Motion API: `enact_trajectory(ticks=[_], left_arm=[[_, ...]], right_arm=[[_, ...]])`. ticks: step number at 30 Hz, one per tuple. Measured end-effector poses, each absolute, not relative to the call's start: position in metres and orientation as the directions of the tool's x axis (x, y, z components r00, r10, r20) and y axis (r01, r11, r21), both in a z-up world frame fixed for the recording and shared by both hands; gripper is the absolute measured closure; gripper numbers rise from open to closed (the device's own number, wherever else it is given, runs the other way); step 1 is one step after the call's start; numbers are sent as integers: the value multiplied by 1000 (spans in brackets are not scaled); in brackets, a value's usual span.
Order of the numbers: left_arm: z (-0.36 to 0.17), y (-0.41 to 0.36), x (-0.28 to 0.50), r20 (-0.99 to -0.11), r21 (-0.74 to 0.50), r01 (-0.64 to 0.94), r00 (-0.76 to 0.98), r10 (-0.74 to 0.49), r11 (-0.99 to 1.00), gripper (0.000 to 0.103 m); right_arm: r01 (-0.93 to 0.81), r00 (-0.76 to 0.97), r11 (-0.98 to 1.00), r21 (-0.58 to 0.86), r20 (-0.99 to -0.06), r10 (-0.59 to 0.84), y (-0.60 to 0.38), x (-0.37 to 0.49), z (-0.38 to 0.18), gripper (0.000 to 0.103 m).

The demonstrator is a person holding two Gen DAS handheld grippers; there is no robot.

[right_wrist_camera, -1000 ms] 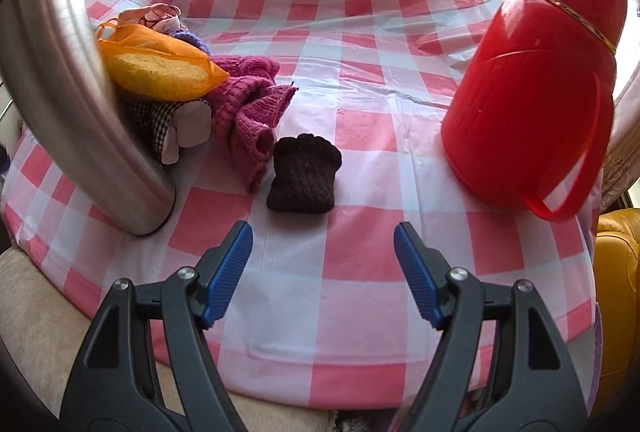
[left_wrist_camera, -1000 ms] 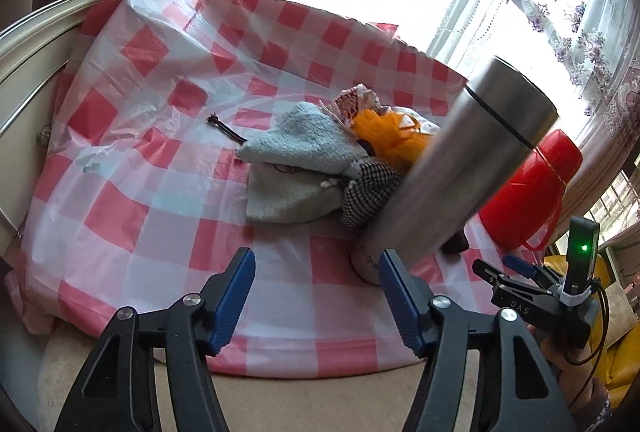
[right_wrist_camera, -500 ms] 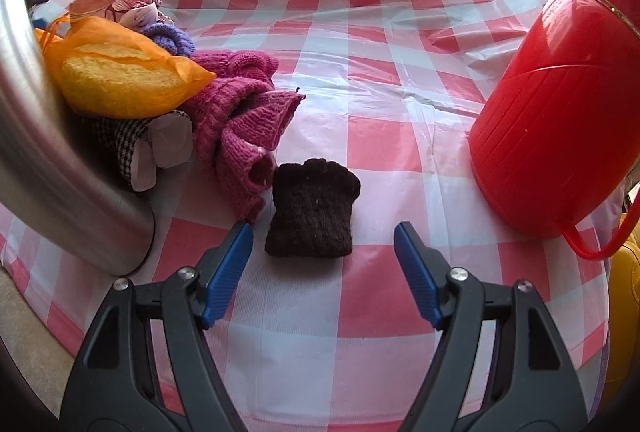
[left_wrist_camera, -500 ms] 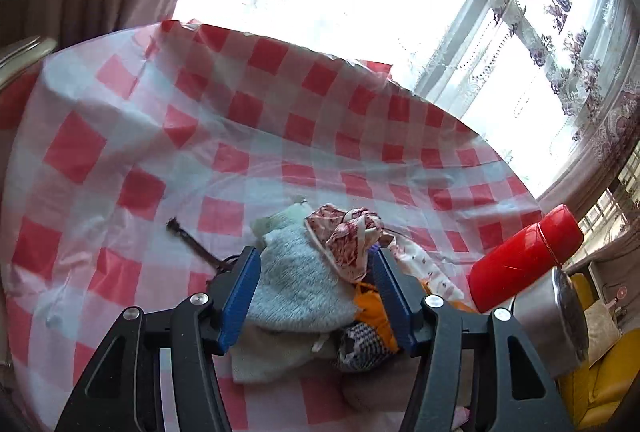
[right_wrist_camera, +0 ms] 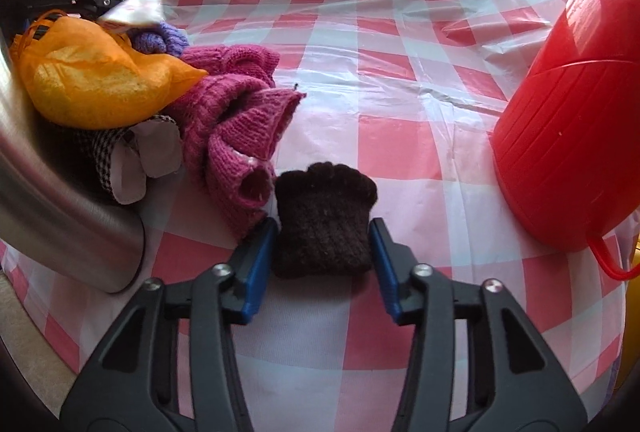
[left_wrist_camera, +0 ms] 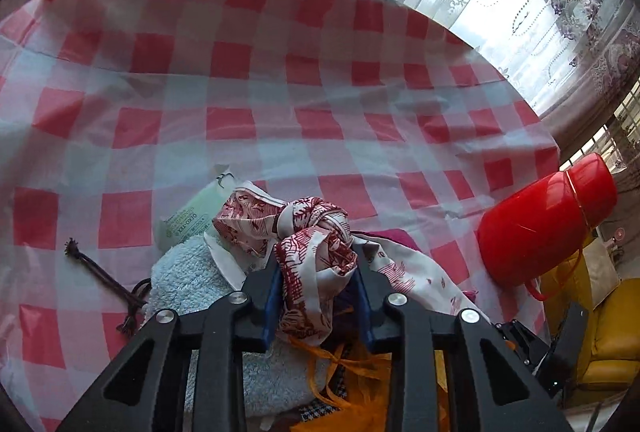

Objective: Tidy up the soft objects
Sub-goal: 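Grasp the white-red floral cloth with the left tool while the right tool grasps the brown knit glove, then carry the floral cloth and brown glove over the white box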

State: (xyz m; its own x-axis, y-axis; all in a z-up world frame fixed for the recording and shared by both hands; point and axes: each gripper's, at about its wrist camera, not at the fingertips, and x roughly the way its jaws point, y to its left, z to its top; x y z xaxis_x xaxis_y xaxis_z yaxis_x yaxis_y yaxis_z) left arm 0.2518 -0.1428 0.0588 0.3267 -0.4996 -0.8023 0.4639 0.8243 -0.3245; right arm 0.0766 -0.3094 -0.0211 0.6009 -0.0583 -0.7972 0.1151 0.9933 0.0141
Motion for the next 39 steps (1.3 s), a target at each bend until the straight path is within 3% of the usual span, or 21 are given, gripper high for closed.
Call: enact_trajectory(ticks=[3,16,27,39], left_arm=[[64,-136,250,-788,-311,449,370,-492,837,78],[87,-65,213,-711,-321,312,545,-445,894,78],[68,-5,147,-718,-274,178,616,-324,945,78],[49,-7,70,-738,-279,194,584,-339,941,78]], right_arm=[[105,608,994,12,-792,-54,-308,74,-19,66],[110,612,994,12,-789,-58,-306,36,-15,70],[103,611,995,16,-790,-51,-301,1,-9,70],[103,610,995,15,-791,-51,-304,-49,1,70]])
